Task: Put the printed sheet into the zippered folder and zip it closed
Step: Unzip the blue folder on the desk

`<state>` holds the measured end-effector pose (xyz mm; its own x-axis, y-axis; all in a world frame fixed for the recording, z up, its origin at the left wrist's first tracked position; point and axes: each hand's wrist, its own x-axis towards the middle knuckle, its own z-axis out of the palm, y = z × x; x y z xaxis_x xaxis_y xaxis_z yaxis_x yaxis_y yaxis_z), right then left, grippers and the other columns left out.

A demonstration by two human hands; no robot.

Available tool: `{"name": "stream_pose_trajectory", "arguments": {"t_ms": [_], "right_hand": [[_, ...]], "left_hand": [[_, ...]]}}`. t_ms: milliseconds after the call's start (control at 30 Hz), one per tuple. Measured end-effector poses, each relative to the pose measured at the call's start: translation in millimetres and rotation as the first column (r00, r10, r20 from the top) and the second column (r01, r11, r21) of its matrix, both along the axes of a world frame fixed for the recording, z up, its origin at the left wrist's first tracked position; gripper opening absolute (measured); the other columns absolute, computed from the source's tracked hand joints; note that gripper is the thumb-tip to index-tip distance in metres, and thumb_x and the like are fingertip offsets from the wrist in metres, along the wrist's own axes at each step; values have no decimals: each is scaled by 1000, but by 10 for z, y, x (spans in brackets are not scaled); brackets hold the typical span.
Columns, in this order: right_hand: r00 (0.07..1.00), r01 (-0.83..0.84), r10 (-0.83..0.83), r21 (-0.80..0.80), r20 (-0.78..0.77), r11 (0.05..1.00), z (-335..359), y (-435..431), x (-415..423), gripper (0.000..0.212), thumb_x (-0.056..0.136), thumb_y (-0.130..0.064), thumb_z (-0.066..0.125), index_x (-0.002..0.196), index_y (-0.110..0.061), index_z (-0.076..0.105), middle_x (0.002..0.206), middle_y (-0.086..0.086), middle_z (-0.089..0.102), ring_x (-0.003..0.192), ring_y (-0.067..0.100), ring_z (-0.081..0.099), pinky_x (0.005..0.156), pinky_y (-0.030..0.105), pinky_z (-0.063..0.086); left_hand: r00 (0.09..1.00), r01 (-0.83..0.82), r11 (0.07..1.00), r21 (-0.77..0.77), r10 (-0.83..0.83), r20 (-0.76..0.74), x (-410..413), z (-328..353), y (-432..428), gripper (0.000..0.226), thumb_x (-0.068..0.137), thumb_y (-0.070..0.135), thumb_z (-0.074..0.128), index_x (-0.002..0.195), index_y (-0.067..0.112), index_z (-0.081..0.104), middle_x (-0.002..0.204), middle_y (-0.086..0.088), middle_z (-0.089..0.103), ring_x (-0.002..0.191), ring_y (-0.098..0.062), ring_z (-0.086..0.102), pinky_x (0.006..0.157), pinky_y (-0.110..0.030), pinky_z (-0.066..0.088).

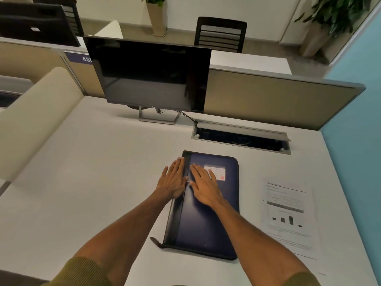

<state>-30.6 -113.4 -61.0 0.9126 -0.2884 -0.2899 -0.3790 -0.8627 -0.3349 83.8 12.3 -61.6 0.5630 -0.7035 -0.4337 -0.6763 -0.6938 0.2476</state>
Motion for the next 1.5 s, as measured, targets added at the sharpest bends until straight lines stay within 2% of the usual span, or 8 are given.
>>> {"name": "stream_pose_trajectory", "arguments": {"t_ms": [100,200,333,500,633,833,1000,1500], "right_hand": [[998,5,-5,6,67,1000,-6,-93,182,56,112,-30,45,165,-18,32,172,2,30,160,19,28,134,42,19],[989,51,-52,11,139,999,13,-212,393,36,110,-21,49,143,-18,61,150,0,54,141,18,48,119,37,37],[987,97,-101,33,128,995,96,-390,706,27,109,-17,50,120,-15,75,126,3,67,122,22,60,106,41,49],[986,117,-126,87,110,989,135,-550,987,26,108,-15,52,115,-16,77,124,3,69,114,25,65,101,46,54],[982,120,-137,131,129,984,117,-667,1179,31,106,-7,54,130,-18,71,134,3,65,120,27,65,105,47,53],[1000,-9,9,109,1,994,76,-847,1475,51,98,2,61,141,-25,65,142,2,58,127,26,62,104,49,54],[980,-181,182,17,-79,983,75,-989,1686,40,98,-6,66,130,-29,70,132,1,56,112,27,62,89,42,54],[936,-350,350,-129,-21,928,29,-1137,1682,20,101,-17,68,119,-25,72,117,-1,62,100,22,65,84,45,60]], "left_hand": [[998,6,999,-43,-9,-56,139,-71,-28,75,117,46,21,171,12,-17,181,-7,-19,171,-23,-10,140,-45,4],[998,33,997,-66,-36,-48,285,-140,-63,75,117,45,22,171,10,-16,181,-7,-17,171,-21,-9,140,-41,2],[998,26,995,-93,-31,-53,473,-168,-127,75,117,45,24,172,11,-14,182,-7,-13,171,-21,-8,140,-40,3],[999,20,994,-105,-23,-31,651,-176,-246,74,117,41,31,173,10,-7,183,-8,-4,171,-24,1,140,-43,11],[999,-42,991,-129,40,-14,733,-170,-395,71,114,36,41,173,10,10,178,-10,19,161,-33,30,129,-51,34],[953,-294,931,-215,268,-144,821,-244,-593,54,111,27,52,159,9,38,158,-12,42,138,-36,57,108,-54,53],[879,-460,852,-249,398,-262,910,-294,-703,41,108,29,57,145,12,48,150,-9,48,129,-34,63,108,-54,54],[894,-413,891,-190,357,-270,976,-254,-800,33,105,27,56,136,18,52,142,-11,49,122,-41,64,106,-56,53]]}}
